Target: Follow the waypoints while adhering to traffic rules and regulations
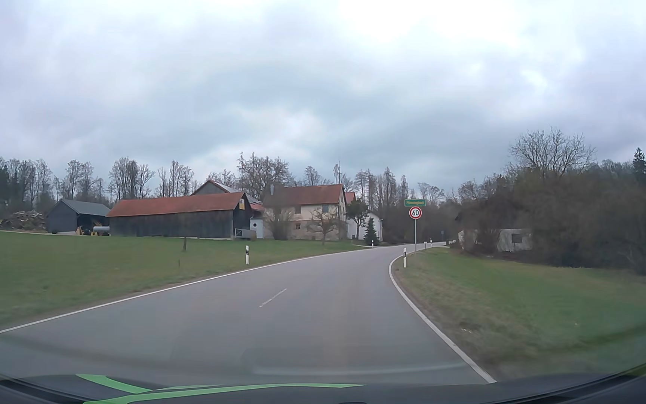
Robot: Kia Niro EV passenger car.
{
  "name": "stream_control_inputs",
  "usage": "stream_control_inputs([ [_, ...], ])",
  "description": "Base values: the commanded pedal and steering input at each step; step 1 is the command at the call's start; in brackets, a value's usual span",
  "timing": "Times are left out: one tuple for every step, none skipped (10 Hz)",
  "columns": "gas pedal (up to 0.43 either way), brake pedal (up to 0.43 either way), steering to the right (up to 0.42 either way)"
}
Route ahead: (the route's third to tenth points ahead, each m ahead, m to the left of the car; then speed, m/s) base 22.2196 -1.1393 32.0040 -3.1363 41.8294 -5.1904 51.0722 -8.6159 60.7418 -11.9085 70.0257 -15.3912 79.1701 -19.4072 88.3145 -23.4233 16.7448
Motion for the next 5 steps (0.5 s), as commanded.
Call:
stream_control_inputs([
  [0.209,0.000,0.034],
  [0.209,0.000,0.034],
  [0.209,0.000,0.034],
  [0.209,0.000,0.034],
  [0.209,0.000,0.034],
])
